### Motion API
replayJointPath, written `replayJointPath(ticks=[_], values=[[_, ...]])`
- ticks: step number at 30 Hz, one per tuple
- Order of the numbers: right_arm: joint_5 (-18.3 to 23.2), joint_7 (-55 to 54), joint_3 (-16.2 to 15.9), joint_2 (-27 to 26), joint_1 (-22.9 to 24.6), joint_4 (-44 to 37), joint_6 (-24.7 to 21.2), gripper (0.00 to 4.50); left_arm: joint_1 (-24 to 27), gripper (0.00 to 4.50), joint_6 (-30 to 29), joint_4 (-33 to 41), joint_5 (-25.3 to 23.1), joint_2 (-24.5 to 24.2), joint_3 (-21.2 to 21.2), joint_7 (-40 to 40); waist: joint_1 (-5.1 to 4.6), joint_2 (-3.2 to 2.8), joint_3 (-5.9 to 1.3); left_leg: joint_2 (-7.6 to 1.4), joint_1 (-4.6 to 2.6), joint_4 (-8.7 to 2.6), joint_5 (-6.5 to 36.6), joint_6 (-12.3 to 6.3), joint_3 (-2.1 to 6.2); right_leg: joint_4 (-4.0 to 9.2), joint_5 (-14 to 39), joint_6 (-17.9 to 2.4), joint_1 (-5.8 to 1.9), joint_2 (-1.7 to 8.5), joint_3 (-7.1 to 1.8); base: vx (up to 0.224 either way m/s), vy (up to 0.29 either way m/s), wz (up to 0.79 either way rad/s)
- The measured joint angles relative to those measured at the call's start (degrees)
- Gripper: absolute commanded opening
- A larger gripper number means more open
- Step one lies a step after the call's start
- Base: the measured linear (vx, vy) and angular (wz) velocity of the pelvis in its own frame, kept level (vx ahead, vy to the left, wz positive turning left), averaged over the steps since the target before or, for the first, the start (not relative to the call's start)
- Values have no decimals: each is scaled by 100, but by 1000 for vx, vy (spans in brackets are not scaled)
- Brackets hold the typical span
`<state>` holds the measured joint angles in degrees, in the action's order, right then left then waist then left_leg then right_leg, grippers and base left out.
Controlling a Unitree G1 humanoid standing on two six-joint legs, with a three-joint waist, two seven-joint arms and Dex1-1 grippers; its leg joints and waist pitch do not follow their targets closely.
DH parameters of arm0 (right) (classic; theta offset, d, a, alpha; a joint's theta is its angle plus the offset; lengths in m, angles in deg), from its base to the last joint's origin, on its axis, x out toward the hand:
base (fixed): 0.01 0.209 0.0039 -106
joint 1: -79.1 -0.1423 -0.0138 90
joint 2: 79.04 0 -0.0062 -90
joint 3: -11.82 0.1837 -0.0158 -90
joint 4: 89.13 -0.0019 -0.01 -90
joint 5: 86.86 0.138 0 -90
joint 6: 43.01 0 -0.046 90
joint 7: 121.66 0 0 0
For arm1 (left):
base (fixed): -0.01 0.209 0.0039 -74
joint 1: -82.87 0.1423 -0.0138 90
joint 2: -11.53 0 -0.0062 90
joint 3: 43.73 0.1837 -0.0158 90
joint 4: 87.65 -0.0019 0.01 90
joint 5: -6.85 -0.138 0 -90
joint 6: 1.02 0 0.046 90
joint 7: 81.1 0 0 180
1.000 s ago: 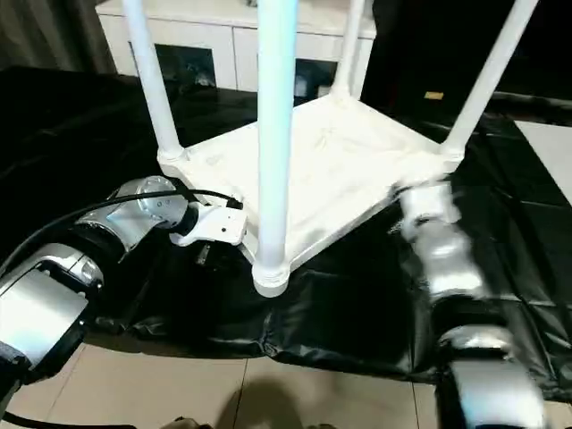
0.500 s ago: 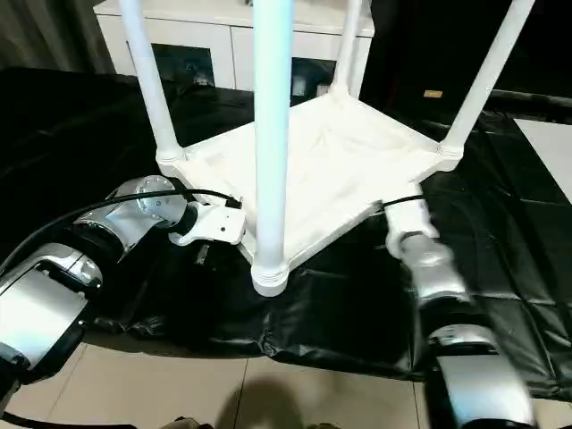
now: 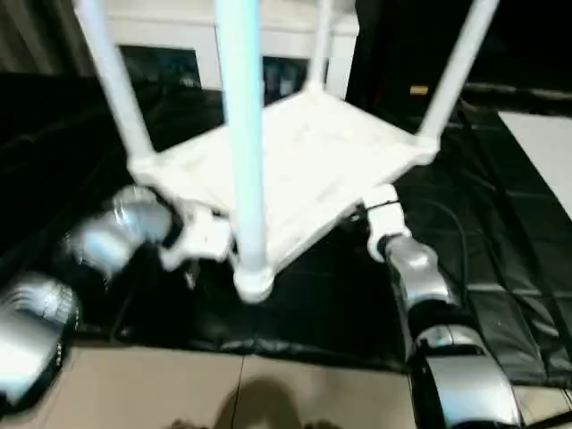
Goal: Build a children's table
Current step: Rotate table base
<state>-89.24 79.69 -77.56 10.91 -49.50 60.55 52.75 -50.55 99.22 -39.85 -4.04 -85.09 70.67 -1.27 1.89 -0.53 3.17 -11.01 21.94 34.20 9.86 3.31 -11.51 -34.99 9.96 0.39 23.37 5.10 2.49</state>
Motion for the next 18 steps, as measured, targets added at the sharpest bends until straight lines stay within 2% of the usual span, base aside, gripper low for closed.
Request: replayJointPath(ticks=[9,18], values=[[-8,290,-92,-216,44,-91,121,410,531,436,-843,1088,112,-147,-89,131,-9,0,1,2,11,-1,0,1,-4,4,1,1,14,0,-7,0,0,0],[-28,349,-120,-456,89,-236,129,410,536,436,-1169,1191,84,334,-3,-246,-28,2,2,3,23,-2,0,0,-11,3,0,0,36,0,-19,0,0,0]])
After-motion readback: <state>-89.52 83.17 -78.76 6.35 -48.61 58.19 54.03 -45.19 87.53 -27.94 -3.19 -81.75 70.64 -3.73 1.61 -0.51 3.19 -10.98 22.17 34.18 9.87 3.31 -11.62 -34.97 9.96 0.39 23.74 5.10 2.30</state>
